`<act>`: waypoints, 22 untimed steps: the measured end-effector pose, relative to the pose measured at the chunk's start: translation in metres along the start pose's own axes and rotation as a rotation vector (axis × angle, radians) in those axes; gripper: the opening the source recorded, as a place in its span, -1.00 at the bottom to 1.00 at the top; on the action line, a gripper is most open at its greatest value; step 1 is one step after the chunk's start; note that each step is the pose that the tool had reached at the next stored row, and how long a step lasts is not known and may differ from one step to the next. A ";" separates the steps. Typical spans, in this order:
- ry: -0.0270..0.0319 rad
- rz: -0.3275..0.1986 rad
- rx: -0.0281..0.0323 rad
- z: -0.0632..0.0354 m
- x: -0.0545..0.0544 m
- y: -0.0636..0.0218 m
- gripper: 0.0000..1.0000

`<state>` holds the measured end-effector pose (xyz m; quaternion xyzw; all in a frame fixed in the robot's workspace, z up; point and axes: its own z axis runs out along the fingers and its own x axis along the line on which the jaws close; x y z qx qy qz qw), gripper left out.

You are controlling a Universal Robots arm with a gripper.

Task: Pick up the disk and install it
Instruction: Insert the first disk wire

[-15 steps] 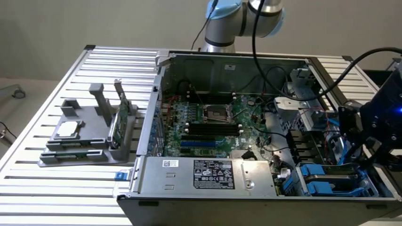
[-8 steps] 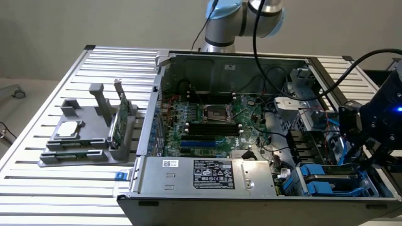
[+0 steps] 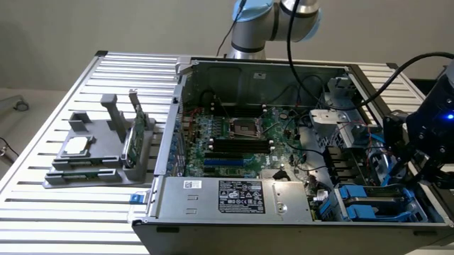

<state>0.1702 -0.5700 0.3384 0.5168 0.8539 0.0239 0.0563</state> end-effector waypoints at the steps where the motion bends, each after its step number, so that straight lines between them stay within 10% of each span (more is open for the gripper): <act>1: -0.0025 0.002 0.0020 0.0001 -0.001 0.0012 -0.34; 7: -0.0118 0.035 0.0192 0.0006 -0.001 0.0022 -0.34; 14: -0.0063 0.064 0.0508 0.0006 -0.001 0.0022 -0.34; 22: -0.0097 0.067 0.0609 0.0010 0.004 0.0097 -0.34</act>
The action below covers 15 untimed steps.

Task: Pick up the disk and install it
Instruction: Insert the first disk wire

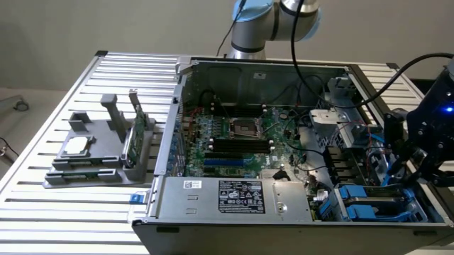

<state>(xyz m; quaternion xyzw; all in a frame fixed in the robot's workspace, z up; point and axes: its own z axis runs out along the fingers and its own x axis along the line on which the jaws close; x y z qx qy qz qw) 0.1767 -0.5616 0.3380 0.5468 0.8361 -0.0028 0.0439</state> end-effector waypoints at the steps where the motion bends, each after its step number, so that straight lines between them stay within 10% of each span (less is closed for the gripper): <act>1: -0.0009 0.001 0.0005 0.0000 0.000 0.0016 -0.34; 13: -0.0156 0.041 0.0184 0.0002 -0.001 0.0038 -0.38; 15: -0.0166 0.050 0.0242 0.0003 -0.001 0.0039 -0.62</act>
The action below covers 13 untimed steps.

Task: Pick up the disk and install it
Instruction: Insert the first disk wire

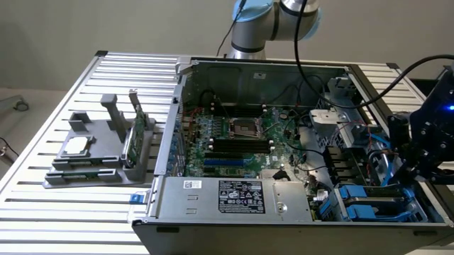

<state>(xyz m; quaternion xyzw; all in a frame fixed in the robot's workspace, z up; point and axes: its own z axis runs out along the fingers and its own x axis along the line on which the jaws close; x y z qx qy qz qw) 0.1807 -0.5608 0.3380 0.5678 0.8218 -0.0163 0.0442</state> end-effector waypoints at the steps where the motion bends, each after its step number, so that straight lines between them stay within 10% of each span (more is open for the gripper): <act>1: -0.0003 0.004 0.0037 -0.0001 0.000 0.0001 -0.62; 13: 0.0173 0.029 0.0628 -0.0001 0.000 -0.0014 -0.66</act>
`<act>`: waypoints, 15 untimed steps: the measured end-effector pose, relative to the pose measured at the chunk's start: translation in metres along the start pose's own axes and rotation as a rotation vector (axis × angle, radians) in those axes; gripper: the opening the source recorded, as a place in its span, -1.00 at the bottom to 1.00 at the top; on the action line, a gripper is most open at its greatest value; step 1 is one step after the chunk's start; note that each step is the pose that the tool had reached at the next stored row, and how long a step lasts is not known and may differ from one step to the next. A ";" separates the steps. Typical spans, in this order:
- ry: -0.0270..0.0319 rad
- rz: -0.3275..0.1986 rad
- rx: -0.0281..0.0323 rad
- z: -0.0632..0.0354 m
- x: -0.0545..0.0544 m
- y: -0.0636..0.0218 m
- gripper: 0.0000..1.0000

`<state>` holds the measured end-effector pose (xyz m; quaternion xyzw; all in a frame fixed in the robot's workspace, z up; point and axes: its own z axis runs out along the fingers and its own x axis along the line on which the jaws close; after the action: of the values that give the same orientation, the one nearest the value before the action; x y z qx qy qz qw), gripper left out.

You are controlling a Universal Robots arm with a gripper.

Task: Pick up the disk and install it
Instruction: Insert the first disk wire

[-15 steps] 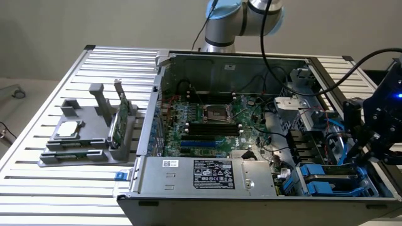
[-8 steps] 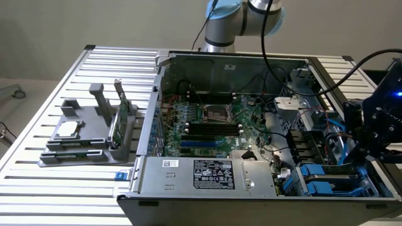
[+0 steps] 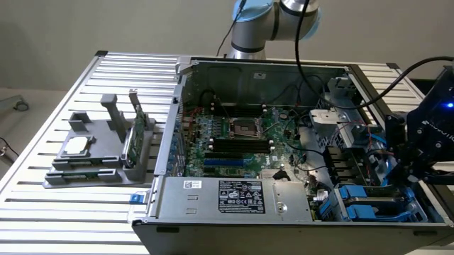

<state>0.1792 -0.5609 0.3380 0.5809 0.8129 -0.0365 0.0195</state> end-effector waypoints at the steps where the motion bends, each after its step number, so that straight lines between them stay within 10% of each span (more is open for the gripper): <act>1: 0.0008 0.000 0.0027 -0.0002 0.000 -0.0007 -0.66; 15: 0.0024 0.000 0.0081 -0.0050 0.004 -0.0119 -0.66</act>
<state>0.1668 -0.5609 0.3431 0.5809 0.8129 -0.0391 0.0161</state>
